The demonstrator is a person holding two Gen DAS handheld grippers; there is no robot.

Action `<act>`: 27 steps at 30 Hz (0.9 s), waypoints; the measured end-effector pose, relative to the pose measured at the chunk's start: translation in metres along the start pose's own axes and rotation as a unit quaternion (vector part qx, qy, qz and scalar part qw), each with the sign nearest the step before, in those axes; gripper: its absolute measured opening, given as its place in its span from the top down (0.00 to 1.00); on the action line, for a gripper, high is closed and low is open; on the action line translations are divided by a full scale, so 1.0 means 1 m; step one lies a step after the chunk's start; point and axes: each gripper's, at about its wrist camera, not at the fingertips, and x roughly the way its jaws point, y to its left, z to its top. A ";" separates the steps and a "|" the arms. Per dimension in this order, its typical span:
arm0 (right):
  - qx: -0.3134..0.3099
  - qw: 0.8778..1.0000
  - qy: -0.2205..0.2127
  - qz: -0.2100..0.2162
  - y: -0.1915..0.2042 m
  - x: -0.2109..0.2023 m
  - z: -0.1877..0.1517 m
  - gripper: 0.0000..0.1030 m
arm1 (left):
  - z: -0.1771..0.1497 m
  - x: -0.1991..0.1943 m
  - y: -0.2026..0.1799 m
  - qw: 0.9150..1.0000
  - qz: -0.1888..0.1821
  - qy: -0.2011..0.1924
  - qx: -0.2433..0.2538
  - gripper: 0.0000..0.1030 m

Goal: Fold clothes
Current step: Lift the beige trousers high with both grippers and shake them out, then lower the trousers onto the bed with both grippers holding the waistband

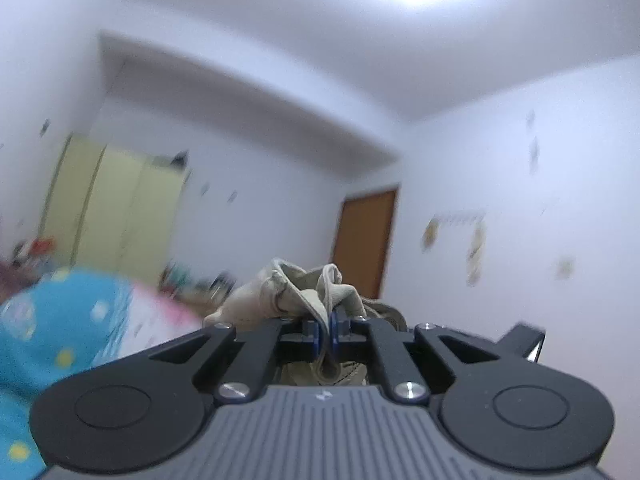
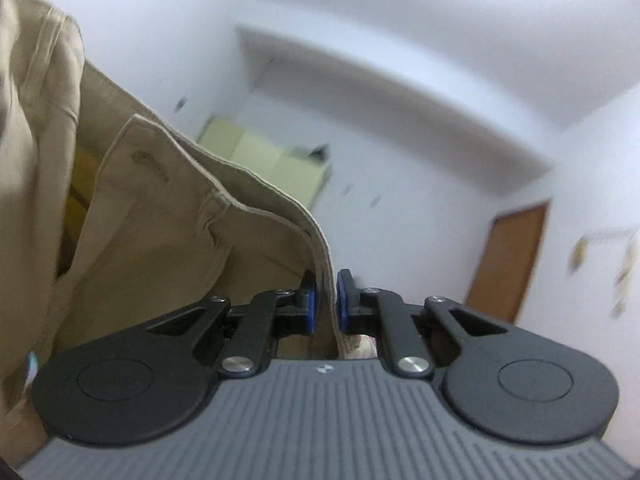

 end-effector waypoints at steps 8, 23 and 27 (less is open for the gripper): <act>-0.061 0.995 -0.064 -0.035 -0.035 -0.030 0.086 0.91 | 0.032 -0.046 -0.012 0.999 -0.018 -0.026 0.002 0.94; -0.245 0.943 0.012 0.225 0.324 0.008 -0.113 0.91 | -0.253 -0.189 0.210 0.961 0.199 0.122 -0.147 0.94; -0.266 0.910 0.045 0.316 0.433 0.026 -0.146 0.91 | -0.297 -0.230 0.269 0.934 0.272 0.150 -0.175 0.94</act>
